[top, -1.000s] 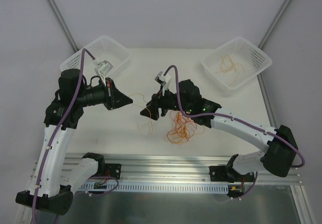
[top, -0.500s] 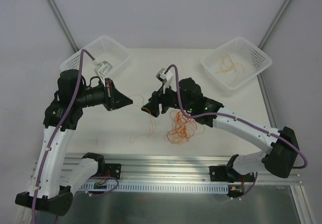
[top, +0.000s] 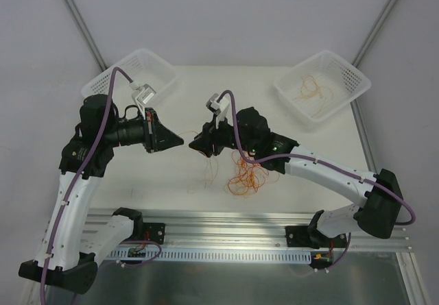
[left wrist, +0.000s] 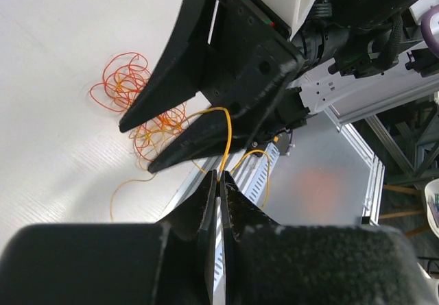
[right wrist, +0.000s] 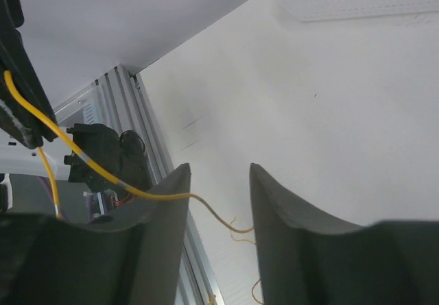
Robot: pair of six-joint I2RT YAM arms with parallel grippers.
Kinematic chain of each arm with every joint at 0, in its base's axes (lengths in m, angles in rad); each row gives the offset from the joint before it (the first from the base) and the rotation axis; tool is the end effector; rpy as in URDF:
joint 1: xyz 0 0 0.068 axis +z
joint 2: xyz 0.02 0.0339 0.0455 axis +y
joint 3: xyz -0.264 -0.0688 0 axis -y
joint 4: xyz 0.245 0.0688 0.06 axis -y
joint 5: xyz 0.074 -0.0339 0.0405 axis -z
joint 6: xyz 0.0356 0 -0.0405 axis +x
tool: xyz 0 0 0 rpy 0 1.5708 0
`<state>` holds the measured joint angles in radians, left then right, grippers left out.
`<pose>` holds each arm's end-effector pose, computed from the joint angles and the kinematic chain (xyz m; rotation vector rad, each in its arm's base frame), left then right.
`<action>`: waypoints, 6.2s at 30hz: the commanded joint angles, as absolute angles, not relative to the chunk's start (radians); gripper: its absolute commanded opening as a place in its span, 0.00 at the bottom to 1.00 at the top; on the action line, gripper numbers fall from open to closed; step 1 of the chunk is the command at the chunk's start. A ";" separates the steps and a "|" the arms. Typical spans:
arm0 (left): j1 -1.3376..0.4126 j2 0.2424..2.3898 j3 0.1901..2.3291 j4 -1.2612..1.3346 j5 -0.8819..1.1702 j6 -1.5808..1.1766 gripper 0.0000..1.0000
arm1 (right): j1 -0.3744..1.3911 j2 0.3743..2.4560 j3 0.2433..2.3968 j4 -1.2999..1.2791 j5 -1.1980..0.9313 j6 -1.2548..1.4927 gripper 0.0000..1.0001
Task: Untangle the cables
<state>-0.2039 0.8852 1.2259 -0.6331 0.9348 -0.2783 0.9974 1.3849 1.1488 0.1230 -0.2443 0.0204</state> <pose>0.1458 -0.0594 0.4288 0.6035 1.8107 -1.1930 0.1725 0.2830 0.3617 -0.9993 1.4680 0.9571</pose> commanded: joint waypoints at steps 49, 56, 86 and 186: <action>-0.215 0.807 0.617 -0.453 0.453 -0.275 0.99 | 0.046 1.692 1.874 -0.184 0.325 -0.167 0.01; -0.215 0.891 0.611 -0.439 0.488 -0.290 0.99 | -0.023 1.905 1.893 -0.134 0.333 -0.097 0.01; -0.256 1.091 0.683 -0.411 0.614 -0.391 0.99 | 0.202 1.347 1.234 -0.492 0.072 0.205 0.86; -0.597 1.203 0.758 -0.192 0.302 -0.334 0.00 | 0.994 1.583 0.931 -0.227 0.136 0.227 0.01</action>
<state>-0.6006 1.2221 0.7048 -0.2165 0.3298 -0.3607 0.9936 1.6260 0.9188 -0.2283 0.1234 0.2310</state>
